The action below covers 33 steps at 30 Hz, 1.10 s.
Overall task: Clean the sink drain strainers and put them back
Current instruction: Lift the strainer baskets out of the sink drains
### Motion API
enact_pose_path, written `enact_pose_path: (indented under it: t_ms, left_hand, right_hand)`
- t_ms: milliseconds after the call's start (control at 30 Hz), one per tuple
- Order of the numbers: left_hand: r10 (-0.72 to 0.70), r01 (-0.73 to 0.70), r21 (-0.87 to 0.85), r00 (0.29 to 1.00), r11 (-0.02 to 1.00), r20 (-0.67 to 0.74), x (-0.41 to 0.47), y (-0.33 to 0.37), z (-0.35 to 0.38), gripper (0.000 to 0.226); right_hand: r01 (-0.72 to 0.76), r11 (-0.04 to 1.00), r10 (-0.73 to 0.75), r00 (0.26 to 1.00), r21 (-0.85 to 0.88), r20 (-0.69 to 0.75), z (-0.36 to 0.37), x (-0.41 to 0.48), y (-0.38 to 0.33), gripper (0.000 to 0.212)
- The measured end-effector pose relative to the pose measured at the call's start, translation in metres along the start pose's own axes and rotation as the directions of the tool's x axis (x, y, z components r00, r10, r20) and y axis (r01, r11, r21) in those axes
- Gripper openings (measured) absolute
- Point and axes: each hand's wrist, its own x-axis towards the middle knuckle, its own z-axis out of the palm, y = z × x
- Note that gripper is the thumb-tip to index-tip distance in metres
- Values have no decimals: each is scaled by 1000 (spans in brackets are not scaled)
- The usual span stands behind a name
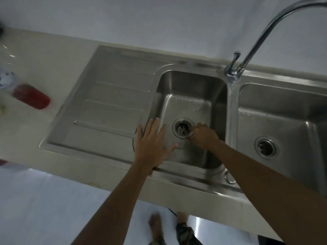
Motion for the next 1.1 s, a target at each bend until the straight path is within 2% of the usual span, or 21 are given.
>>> enact_pose_path:
  t_ms: [433,700,900,1000,1100]
  left_hand:
    - [6,-5,37,1000,999,-20,5,-6,11,95]
    - [14,-13,35,999,999,-45,8,-7,9,90]
    - [8,-6,23,997,1000,-82,10,-10,11,92]
    - [38,-35,19,990,999,-139,13,-22,11,89]
    - [79,-75,28,982,997,-171,16,-33,12,83]
  right_hand:
    - [-79,996,83,990,-46,112,39,51,-10,56]
    - [-74,995,80,990,-61,114,41,53,-5,50]
    - [-89,995,95,985,-50,141,43,56,-11,58]
    - [-86,996,89,991,-36,101,41,55,-14,53]
    - [-66,997,63,996,-47,-59,40,53,-15,43]
